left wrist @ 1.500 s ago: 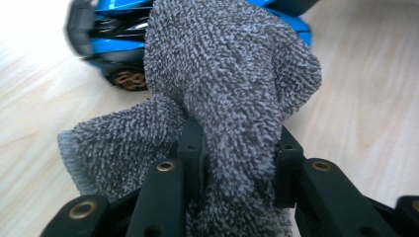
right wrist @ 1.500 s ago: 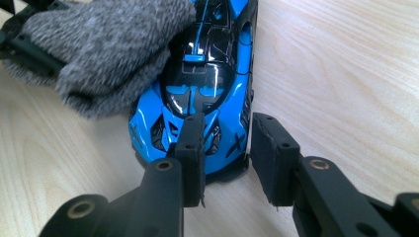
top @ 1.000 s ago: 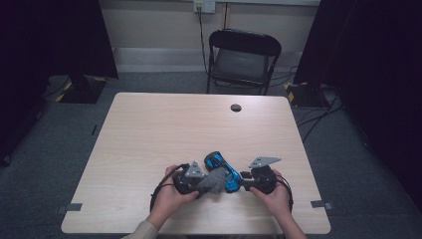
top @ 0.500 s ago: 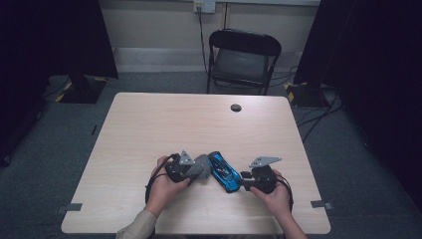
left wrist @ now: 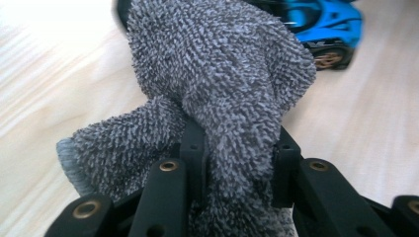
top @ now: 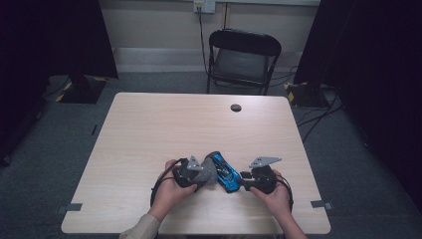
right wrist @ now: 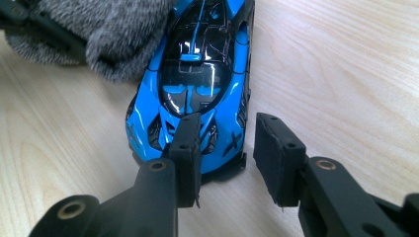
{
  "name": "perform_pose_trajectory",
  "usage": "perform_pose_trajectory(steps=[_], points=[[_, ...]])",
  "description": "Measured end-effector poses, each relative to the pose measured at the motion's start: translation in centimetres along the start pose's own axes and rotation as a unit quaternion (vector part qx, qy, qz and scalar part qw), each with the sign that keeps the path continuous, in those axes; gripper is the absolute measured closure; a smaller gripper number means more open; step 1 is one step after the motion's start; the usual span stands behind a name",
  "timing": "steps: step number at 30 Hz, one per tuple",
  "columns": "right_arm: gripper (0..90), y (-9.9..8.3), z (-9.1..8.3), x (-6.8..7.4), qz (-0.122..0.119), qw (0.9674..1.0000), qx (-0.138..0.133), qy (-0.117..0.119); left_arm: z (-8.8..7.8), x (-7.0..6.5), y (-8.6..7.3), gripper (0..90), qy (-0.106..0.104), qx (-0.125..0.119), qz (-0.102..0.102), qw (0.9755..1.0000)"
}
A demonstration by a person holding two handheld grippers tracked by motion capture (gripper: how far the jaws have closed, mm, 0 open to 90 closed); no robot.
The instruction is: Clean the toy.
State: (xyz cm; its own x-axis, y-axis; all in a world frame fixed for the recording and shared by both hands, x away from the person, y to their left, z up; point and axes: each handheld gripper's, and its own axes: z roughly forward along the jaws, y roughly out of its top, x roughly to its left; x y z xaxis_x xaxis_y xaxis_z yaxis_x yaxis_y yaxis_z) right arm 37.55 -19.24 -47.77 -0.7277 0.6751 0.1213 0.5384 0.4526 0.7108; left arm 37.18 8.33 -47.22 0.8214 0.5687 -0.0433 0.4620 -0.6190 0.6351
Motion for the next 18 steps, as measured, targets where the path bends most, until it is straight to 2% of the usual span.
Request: perform_pose_trajectory(steps=[3,18], points=[[63.1,0.0,0.0,0.0,0.0,1.0,0.0,-0.002,0.1,-0.6,0.1,68.3,0.003,-0.003,0.007,1.0],[62.3,0.0,0.0,0.0,0.001,1.0,-0.002,-0.004,0.4,-3.4,0.5,68.5,-0.032,0.003,0.043,0.9985]])
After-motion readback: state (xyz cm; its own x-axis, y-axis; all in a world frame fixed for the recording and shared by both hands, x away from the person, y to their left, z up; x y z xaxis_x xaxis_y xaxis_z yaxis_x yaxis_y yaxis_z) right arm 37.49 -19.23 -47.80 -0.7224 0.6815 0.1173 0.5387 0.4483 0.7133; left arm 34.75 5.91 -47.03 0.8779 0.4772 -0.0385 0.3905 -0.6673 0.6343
